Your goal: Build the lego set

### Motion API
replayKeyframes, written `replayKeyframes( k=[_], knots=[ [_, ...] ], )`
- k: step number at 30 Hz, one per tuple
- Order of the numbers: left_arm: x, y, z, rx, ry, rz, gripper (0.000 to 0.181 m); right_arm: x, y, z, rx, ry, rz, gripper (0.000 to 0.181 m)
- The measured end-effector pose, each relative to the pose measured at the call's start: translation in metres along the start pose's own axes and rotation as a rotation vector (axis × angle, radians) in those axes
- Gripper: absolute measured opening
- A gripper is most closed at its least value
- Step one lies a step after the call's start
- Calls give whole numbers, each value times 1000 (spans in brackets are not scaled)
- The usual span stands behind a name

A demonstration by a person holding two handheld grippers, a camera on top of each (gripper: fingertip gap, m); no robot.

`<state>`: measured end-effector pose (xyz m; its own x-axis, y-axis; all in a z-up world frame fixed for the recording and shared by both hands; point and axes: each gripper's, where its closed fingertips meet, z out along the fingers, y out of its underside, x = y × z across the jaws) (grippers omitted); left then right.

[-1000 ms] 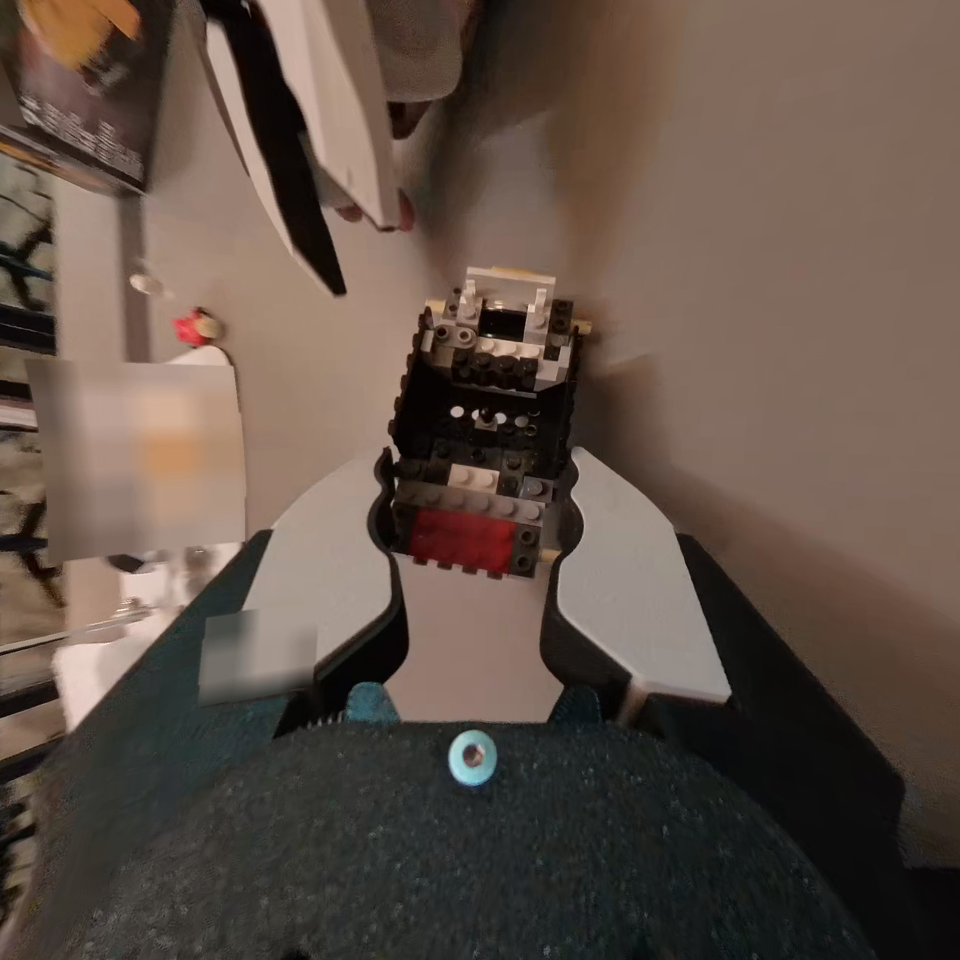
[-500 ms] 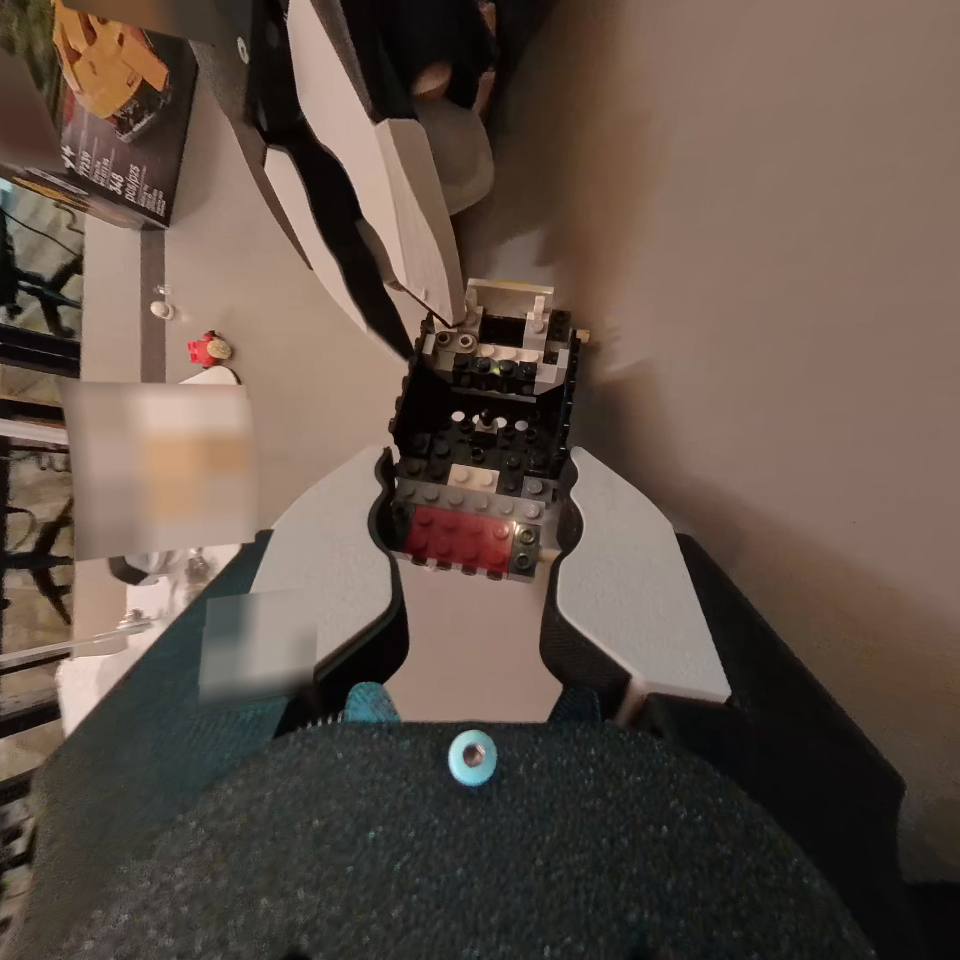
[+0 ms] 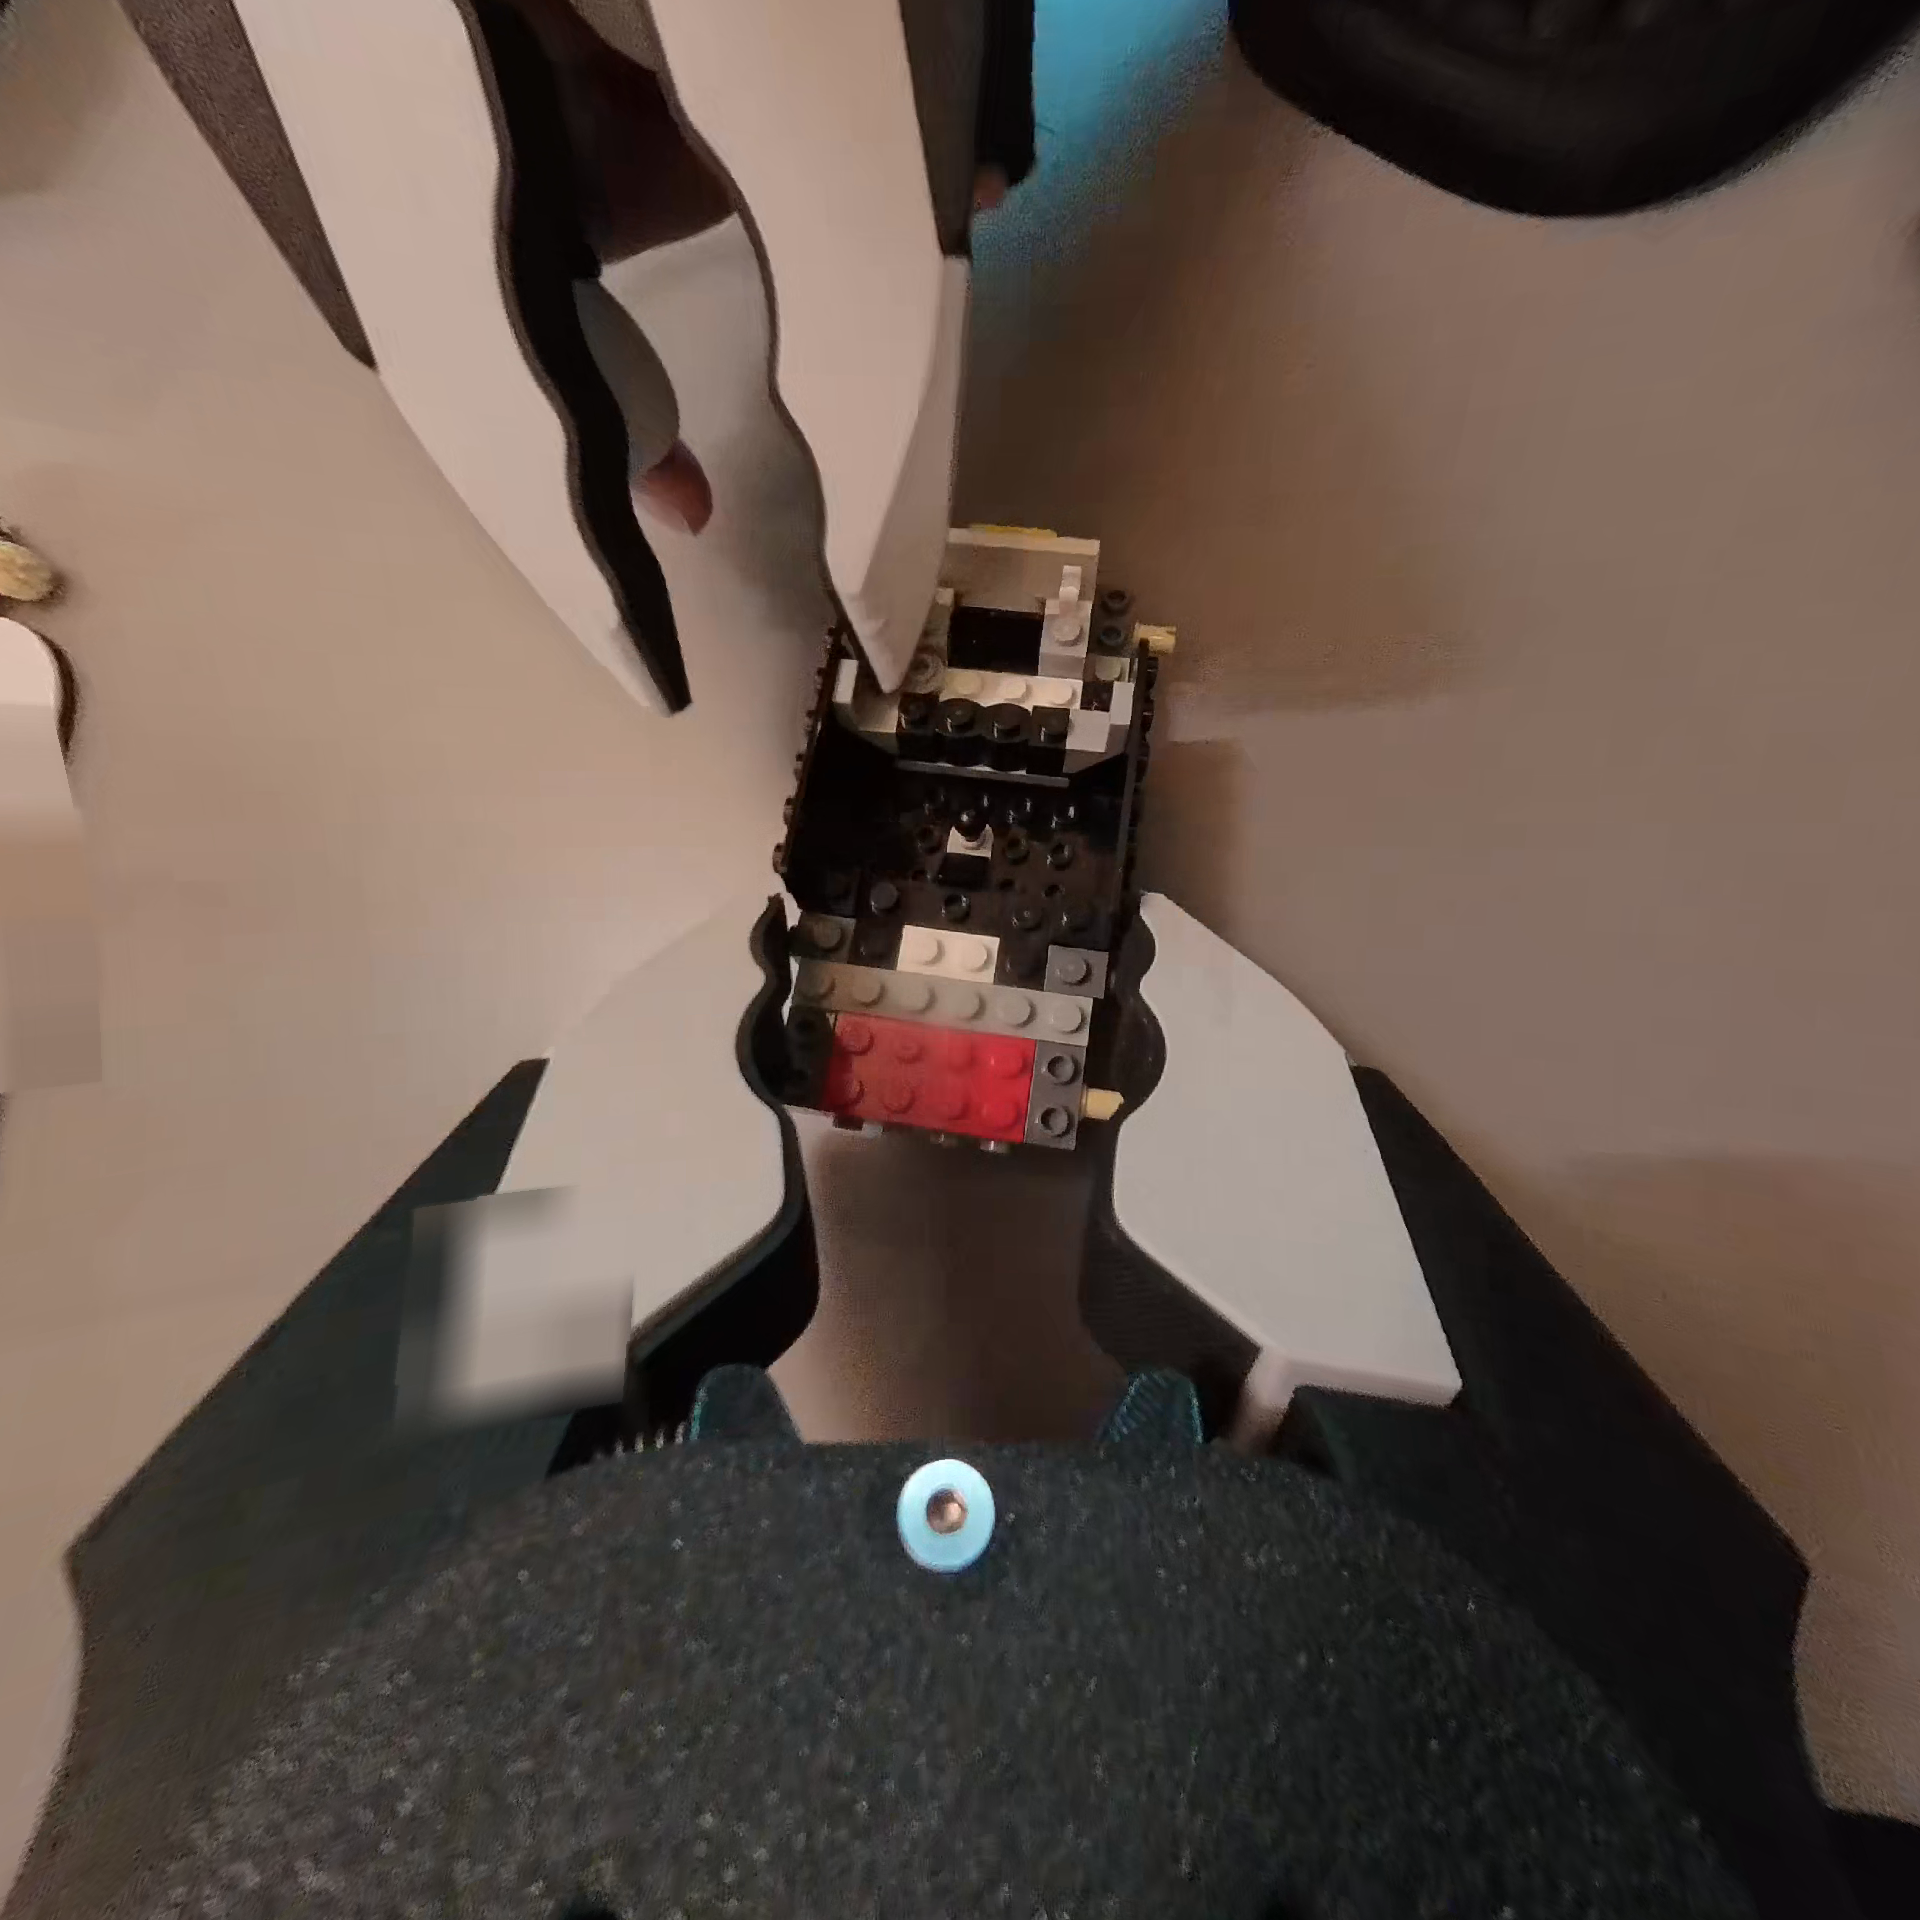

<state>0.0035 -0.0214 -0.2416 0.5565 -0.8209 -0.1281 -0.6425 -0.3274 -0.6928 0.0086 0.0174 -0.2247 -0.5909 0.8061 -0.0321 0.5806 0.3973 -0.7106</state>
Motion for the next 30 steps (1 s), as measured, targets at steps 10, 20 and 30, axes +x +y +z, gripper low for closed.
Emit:
replayKeyframes(
  k=[10, 20, 30],
  knots=[
    [5, 7, 1, 21, 44, -28, 57, -5, 9, 2, -283, -55, -62, 28],
    [5, 7, 1, 54, 52, -41, 57, -7, 9, 4, -390, -62, -92, 25],
    [6, 8, 2, 77, 51, -40, 57, -13, 10, 6, -537, -160, -87, 16]
  ],
)
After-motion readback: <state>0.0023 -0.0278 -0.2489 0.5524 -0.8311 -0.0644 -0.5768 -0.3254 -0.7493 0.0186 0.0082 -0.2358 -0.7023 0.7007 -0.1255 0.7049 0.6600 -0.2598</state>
